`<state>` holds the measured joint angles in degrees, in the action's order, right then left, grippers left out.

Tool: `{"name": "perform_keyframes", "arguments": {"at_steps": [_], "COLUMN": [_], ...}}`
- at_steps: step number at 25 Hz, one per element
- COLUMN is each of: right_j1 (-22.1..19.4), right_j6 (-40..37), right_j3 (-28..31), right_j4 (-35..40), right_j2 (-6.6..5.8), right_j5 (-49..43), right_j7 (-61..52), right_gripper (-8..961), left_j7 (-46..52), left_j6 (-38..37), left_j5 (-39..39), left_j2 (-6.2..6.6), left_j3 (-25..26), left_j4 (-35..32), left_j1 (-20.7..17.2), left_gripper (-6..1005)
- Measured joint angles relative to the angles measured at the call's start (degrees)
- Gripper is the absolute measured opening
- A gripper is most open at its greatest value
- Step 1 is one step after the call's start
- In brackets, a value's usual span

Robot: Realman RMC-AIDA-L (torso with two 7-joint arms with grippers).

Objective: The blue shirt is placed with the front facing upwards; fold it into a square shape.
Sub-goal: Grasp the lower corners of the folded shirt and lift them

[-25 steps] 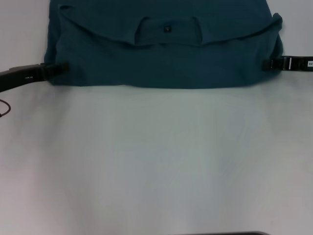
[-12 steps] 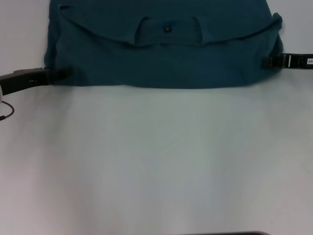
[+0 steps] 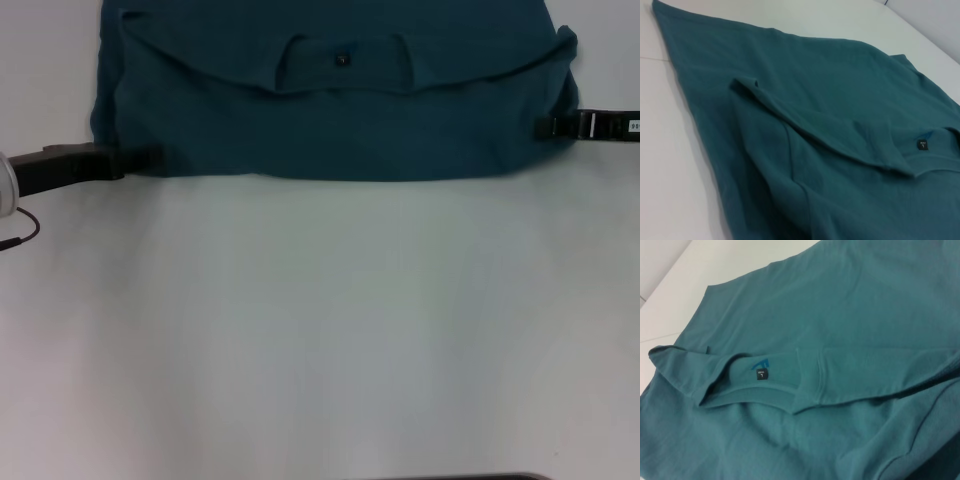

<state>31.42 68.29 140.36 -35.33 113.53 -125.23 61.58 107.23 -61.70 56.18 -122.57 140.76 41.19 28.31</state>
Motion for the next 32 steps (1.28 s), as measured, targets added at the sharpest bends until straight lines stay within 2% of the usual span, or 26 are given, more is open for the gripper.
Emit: {"name": "perform_keyframes", "arguments": {"at_steps": [5, 11, 25, 27, 32], "right_j1": [-0.2, -0.1, -0.4, -0.8, -2.8], "right_j6": [0.1, 0.2, 0.7, 2.0, 7.5], "right_j3": [0.0, 0.0, 0.1, 0.6, 3.5], "right_j4": [-0.1, -0.1, -0.3, -0.6, -1.8], "right_j2": [0.00, 0.00, 0.00, -0.02, -0.07], "right_j5": [0.0, 0.0, 0.0, 0.0, 0.0], "right_j7": [-0.2, -0.2, 0.1, 0.6, 4.0], "right_gripper": [35, 35, 35, 35, 35], "left_j7": [0.3, 0.4, 1.4, 2.4, 3.7], "left_j6": [0.9, 1.2, 0.7, -1.9, -9.7], "left_j5": [0.0, -0.1, -0.7, -1.1, -1.5], "left_j2": [0.00, 0.13, 0.25, 0.82, 2.78], "left_j3": [0.0, -0.1, -0.2, -0.3, 0.3], "left_j4": [0.1, -0.1, -0.1, 0.9, 2.8], "left_j1": [0.0, 0.1, 0.3, 0.0, -1.4], "left_gripper": [556, 347, 39, -1, -1]}}
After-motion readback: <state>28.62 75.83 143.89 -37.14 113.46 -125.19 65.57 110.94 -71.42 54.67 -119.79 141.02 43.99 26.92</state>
